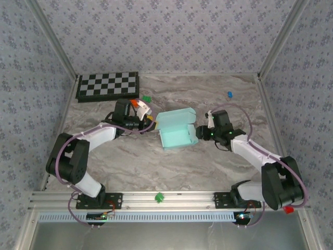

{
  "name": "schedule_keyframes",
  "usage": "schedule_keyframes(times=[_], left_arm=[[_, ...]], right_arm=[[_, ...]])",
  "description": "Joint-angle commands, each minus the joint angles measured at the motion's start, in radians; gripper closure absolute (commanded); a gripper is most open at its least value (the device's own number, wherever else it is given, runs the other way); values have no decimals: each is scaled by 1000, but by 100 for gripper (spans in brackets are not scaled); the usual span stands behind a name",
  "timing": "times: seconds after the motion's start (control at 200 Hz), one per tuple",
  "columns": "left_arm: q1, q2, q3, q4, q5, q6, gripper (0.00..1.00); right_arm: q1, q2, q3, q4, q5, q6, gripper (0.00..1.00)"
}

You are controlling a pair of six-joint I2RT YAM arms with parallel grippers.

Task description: Fold the paper box

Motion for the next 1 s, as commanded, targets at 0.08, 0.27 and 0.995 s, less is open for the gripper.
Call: schedule_keyframes(times=[0.08, 0.27, 0.995], left_arm=[[-7, 26, 35, 15, 38, 18, 71], [-7, 38, 13, 77, 23, 3, 73], [-8, 28, -9, 101, 31, 21, 100]], right_arm=[[-16, 51, -16, 75, -42, 48, 55], [-16, 89, -15, 98, -58, 74, 55], [-33, 113, -4, 92, -91, 62, 49]])
